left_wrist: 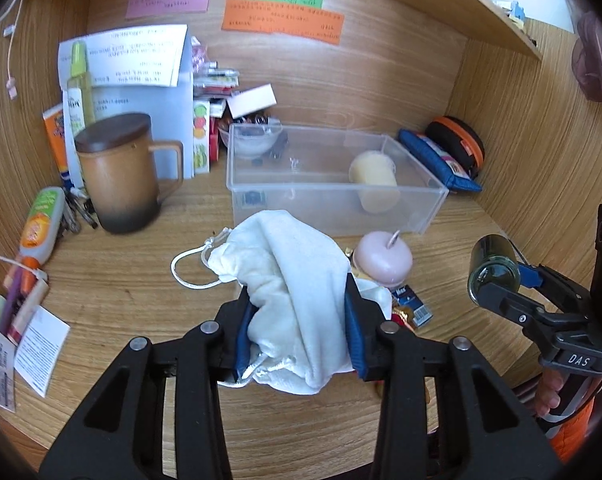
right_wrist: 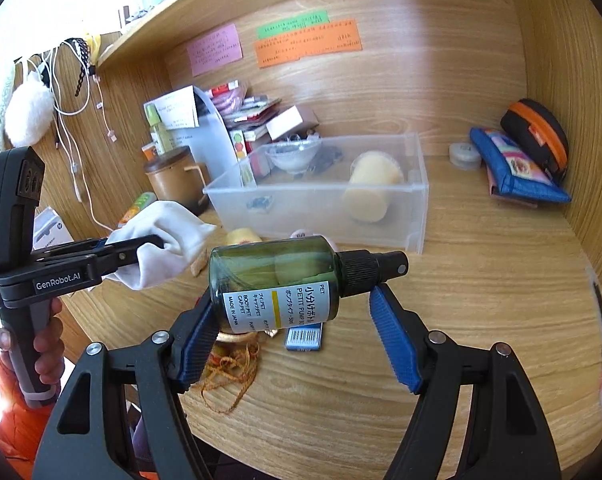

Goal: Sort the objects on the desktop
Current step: 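Carry the spray bottle and white pouch into the clear bin and release both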

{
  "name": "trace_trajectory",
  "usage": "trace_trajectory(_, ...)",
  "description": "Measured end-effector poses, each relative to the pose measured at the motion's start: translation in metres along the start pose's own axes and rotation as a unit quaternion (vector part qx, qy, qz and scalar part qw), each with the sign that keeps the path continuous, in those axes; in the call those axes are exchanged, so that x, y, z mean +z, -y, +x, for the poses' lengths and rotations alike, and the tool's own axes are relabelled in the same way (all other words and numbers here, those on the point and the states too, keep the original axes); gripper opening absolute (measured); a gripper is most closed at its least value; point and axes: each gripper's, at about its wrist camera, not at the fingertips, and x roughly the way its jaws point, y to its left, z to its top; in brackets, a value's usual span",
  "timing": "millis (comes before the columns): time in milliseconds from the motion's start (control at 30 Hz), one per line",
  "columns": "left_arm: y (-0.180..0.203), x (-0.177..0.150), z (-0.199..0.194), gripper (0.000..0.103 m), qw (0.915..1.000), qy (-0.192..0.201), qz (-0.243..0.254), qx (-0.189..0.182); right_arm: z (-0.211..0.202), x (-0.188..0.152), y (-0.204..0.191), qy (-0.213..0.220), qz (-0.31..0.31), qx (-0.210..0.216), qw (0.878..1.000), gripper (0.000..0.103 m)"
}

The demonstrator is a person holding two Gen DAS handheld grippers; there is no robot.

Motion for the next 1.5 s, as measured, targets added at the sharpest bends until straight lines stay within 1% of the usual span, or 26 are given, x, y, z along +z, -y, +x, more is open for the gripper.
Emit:
trace_trajectory(267,0.000,0.019,-0.015,0.038,0.9997,0.024,0.007,0.008,-0.008,0.023,0.000,0.023,-0.011,-0.006,1.000,0.071)
trace_trajectory(433,-0.008,0.035,-0.023,0.038,0.9991,0.040,0.006,0.012,-0.009,0.039,-0.003,0.035,-0.024,-0.012,0.999,0.071)
trace_trajectory(767,-0.016,0.066,-0.025,0.038,0.9978,0.059,0.017,0.023,0.004,0.073,0.001,0.044,-0.036,-0.020,0.998,0.071)
trace_trajectory(867,-0.017,0.076,-0.021,0.038,0.9975,0.061,0.020,0.029,0.009,0.084,0.002,0.045,-0.042,-0.021,0.998,0.071)
trace_trajectory(1133,-0.020,0.101,-0.001,0.038,0.9977,0.057,0.024,0.027,0.029,0.111,0.001,0.043,-0.065,-0.028,0.997,0.071)
trace_trajectory(1233,-0.021,0.110,0.009,0.038,0.9979,0.054,0.028,0.024,0.040,0.120,0.003,0.037,-0.068,-0.026,0.997,0.071)
trace_trajectory(1500,-0.021,0.130,0.041,0.038,0.9985,0.035,0.040,0.013,0.076,0.137,0.010,0.010,-0.082,-0.043,0.996,0.071)
